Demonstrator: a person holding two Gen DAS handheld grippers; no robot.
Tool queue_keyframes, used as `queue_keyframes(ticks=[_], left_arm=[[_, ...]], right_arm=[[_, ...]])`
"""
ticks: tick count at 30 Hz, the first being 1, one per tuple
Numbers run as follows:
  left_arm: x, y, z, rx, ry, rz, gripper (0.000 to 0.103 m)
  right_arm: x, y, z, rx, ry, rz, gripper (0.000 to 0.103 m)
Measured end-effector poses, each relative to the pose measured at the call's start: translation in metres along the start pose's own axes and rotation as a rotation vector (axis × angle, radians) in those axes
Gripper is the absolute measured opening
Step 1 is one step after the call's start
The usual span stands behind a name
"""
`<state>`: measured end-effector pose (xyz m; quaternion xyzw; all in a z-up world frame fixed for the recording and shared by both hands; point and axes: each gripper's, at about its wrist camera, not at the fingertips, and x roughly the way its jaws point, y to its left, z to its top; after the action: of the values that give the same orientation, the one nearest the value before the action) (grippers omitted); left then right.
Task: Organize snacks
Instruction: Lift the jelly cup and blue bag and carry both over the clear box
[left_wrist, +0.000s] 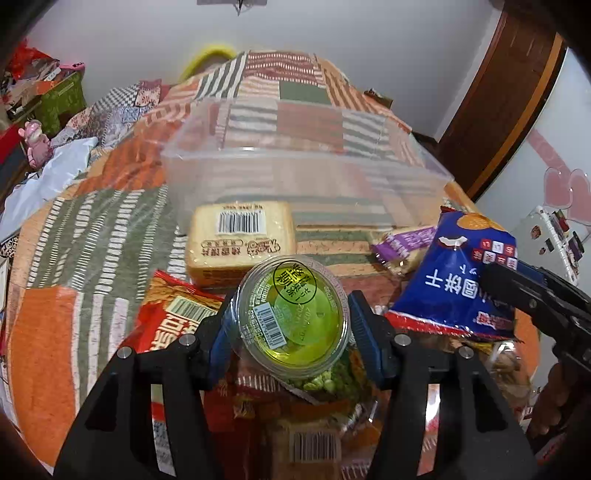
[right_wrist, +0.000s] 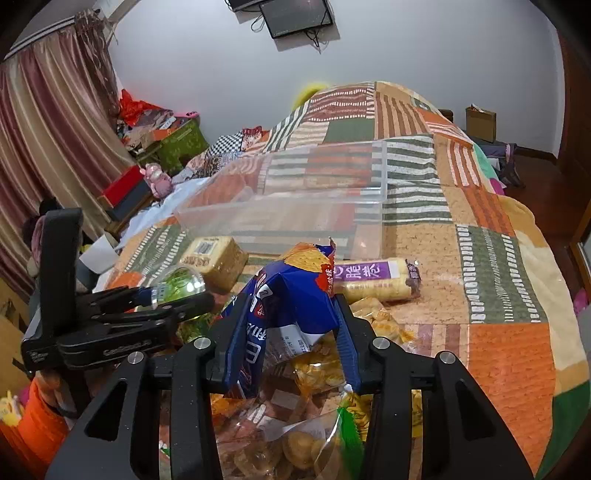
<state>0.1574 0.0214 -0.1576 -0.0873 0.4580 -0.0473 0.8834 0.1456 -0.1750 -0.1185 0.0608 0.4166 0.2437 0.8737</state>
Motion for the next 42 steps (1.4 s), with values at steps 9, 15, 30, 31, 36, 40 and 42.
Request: queue_keyframes(ticks=[9, 15, 30, 31, 36, 40, 42], left_arm=[[-0.049, -0.004, 0.028, 0.018, -0.121, -0.014, 0.058], [-0.064, -0.006, 0.056, 0.034, -0.183, -0.008, 0.058], [-0.013, -0.003, 0.117, 0.054, -0.161, 0.036, 0.058], [-0.005, -0.002, 0.121, 0.051, -0.147, 0.036, 0.058], [0.029, 0.006, 0.132, 0.042, -0.078, 0.027, 0.058], [0.05, 0.01, 0.135, 0.033, -0.034, 0.025, 0.058], [0.058, 0.012, 0.136, 0.031, -0.017, 0.021, 0.058]], right_arm=[[-0.02, -0.001, 0.019, -0.018, -0.069, -0.016, 0.04], [-0.031, -0.001, 0.045, -0.048, -0.134, -0.033, 0.04], [0.002, -0.008, 0.098, -0.075, -0.144, -0.068, 0.04], [0.009, -0.009, 0.099, -0.077, -0.132, -0.071, 0.04], [0.033, -0.014, 0.104, -0.074, -0.081, -0.072, 0.04], [0.052, -0.014, 0.105, -0.083, -0.034, -0.071, 0.04], [0.06, -0.015, 0.105, -0.084, -0.013, -0.072, 0.04]])
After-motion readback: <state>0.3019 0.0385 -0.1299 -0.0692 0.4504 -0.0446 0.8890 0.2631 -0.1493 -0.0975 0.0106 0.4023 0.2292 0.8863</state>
